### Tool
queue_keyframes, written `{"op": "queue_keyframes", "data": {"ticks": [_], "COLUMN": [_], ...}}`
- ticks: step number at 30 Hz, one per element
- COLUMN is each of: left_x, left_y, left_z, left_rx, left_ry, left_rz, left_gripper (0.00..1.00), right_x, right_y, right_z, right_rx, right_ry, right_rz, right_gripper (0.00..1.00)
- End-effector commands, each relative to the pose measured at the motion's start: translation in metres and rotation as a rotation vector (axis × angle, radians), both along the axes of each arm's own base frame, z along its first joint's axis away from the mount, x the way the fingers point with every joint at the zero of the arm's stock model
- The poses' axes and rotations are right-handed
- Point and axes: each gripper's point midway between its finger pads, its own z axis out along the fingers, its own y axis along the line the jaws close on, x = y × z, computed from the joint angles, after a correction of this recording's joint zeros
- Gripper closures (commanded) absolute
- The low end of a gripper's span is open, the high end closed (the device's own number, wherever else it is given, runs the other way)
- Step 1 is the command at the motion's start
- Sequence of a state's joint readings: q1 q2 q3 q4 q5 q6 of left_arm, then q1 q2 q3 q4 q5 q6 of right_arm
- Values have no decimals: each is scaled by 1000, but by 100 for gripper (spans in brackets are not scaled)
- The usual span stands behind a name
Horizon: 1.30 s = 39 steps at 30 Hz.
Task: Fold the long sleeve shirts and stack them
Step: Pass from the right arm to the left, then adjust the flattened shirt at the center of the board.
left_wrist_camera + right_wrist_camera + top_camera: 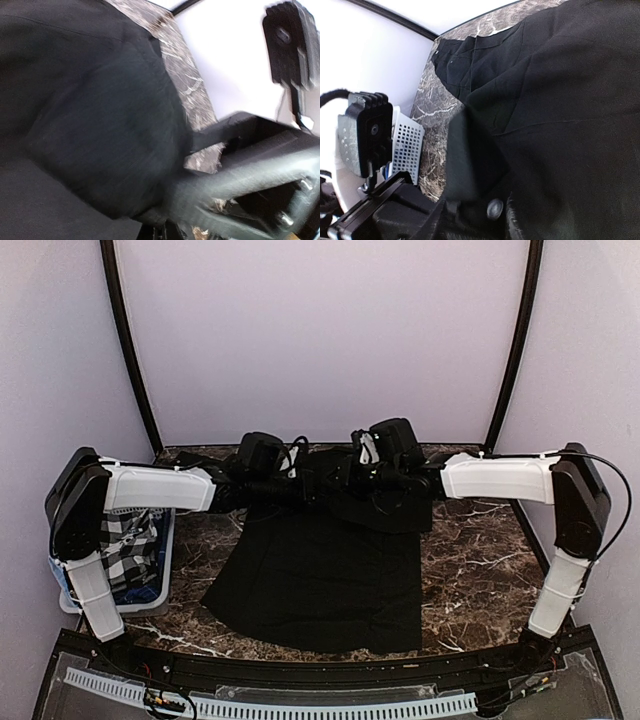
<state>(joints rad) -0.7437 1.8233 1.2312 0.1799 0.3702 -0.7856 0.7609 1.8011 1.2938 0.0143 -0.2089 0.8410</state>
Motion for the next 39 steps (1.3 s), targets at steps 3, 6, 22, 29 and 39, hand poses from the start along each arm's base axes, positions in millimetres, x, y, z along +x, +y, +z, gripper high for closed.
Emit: {"op": "queue_keyframes", "data": {"ticks": [3,6,22,29,39], "left_x": [24,35,59,53,41], "left_y": [22,36,40,33,24], "left_z": [19,24,77,82,91], "left_rx": [21,22,-93,-118,-144], "left_ry": [-61,-72,-170,-170,-187], "left_rz": [88,111,58,8,-64], "left_gripper": [100,100,100,100,100], "right_x": [-9,-10,-11,26,66], "right_y": [-28,-58,-191,-214,-208], "right_z": [14,7,-65,-91,-125], "right_rx": [-75,-121,-205,-153,-125], "right_ry": [-44,-30,119,145,190], "right_rz": [-52,-117,-413,-462,-453], "right_gripper": [41,37,37,38,52]}}
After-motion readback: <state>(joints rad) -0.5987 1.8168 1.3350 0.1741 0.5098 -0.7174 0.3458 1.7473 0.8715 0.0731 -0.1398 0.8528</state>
